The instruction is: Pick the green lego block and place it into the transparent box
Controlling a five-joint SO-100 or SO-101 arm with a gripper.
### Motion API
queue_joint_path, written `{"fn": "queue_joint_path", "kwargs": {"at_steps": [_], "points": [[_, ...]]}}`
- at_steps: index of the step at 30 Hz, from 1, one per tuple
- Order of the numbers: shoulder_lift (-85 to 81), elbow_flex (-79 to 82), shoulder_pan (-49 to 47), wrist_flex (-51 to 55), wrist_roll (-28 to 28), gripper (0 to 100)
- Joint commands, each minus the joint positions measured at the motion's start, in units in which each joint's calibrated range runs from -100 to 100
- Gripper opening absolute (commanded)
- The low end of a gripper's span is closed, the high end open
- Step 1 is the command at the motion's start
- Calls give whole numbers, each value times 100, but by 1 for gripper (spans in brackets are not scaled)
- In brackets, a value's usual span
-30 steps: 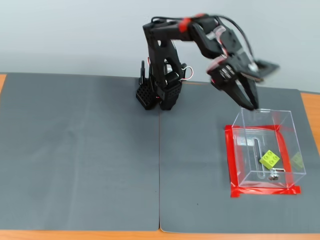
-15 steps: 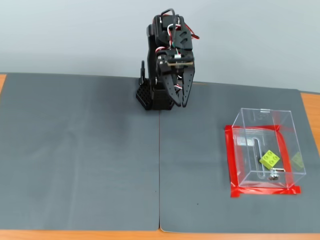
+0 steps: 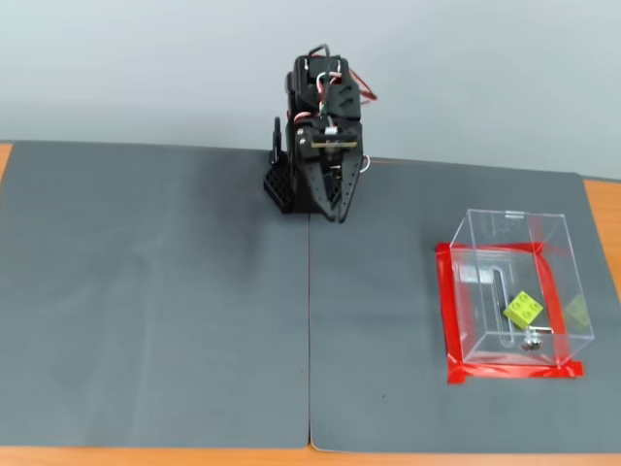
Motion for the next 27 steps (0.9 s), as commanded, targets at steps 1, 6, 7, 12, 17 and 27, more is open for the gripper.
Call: {"fn": "queue_joint_path", "kwargs": {"at_steps": [1,6,7,12,17,27], "points": [[-43,192,121,-64,2,2],[-51,626,129,-64,2,2],[-51,780,144,-64,2,2],[-51,1494,129,-73,-19,2],[-51,2435,181,-880,-3,2],[-43,3502,353,-1227,-29,2]]}}
